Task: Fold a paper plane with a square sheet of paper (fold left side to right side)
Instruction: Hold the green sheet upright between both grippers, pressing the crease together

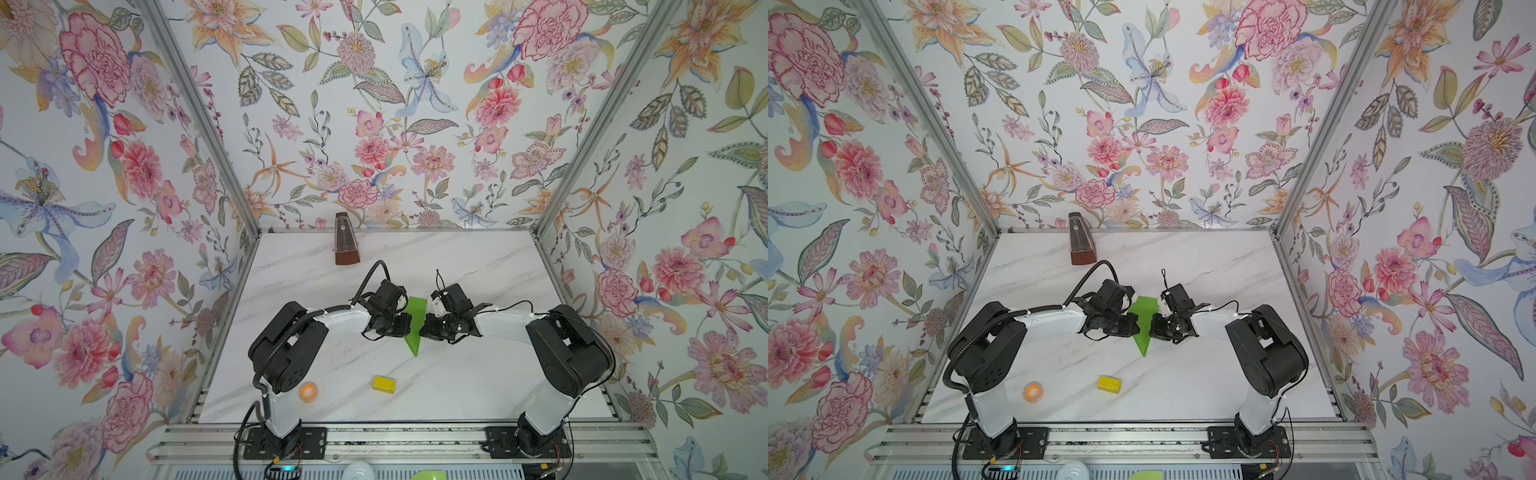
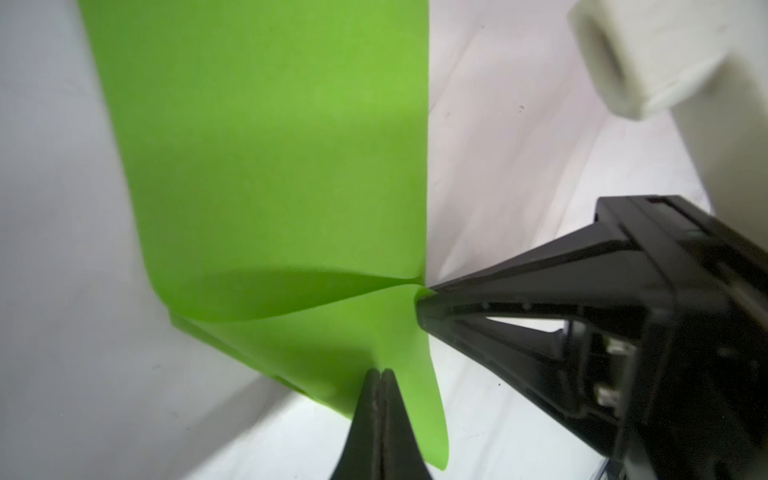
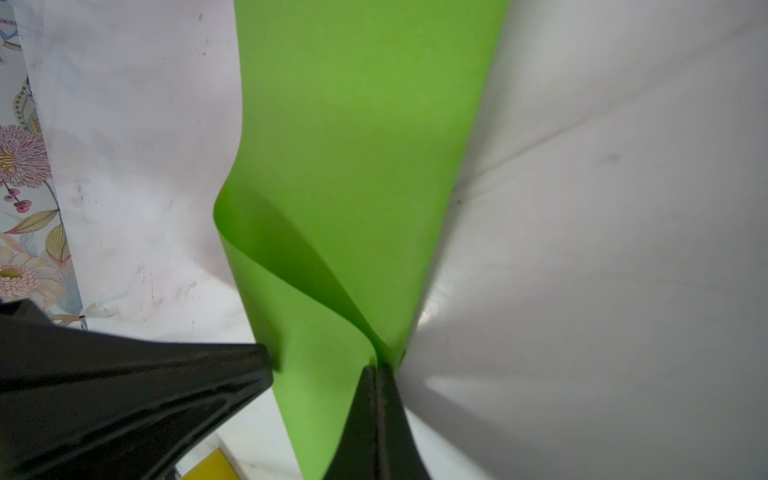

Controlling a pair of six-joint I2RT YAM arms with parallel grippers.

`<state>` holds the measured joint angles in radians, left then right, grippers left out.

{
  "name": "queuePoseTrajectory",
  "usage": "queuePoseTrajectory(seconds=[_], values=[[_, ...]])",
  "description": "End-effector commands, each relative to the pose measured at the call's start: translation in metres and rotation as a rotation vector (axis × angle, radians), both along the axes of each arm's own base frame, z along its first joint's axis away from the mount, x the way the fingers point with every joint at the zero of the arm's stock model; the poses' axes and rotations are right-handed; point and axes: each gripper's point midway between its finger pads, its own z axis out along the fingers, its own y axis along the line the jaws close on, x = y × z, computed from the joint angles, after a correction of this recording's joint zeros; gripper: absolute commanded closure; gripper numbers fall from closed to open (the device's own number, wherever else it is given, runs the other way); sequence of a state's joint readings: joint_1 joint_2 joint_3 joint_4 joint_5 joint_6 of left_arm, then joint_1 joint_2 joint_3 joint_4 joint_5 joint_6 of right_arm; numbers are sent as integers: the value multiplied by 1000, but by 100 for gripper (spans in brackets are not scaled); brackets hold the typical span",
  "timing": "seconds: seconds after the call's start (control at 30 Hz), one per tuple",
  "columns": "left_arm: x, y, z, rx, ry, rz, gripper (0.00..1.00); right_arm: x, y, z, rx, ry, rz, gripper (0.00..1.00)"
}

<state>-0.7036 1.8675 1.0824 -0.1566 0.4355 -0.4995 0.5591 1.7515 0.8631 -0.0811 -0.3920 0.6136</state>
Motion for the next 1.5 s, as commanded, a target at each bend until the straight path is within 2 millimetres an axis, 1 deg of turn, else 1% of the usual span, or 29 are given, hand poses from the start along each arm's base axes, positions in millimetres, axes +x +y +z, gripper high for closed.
queuePoseTrajectory(seconds=[0.0, 0.2, 0.43, 0.5, 0.6, 0.67, 0.7, 0.93, 1.0, 1.13, 1.2, 1.3, 1.47], values=[[0, 19, -19, 66, 16, 11, 100, -12, -14, -22, -74, 67, -5, 100], [-2, 30, -35, 83, 42, 25, 100, -12, -13, -22, -76, 68, -1, 100], [-2, 31, -41, 75, 56, 22, 100, -11, -13, -23, -83, 67, 13, 100], [-3, 31, -43, 74, 62, 22, 100, -3, -21, -23, -84, 62, -6, 100], [-6, 30, -42, 65, 70, 24, 100, 2, -21, -21, -91, 47, 18, 100], [-7, 31, -36, 55, 63, 33, 100, 4, -20, -19, -99, 37, 44, 100], [-6, 31, -30, 47, 52, 39, 100, 5, -18, -18, -101, 30, 61, 100], [5, 25, 20, -2, -31, 54, 99, 7, -9, -16, -87, 7, 146, 100], [8, 22, 29, -18, -41, 50, 99, 6, -6, -16, -82, 4, 168, 100], [11, 14, 37, -31, -49, 32, 99, 6, -4, -16, -81, 0, 190, 100], [12, 10, 37, -33, -46, 21, 99, 6, -3, -16, -80, 1, 194, 100], [14, 3, 30, -36, -33, 2, 99, 6, -3, -16, -79, 2, 199, 100], [14, 2, 9, -10, -4, -15, 99, 4, -4, -15, -82, -1, 207, 100]])
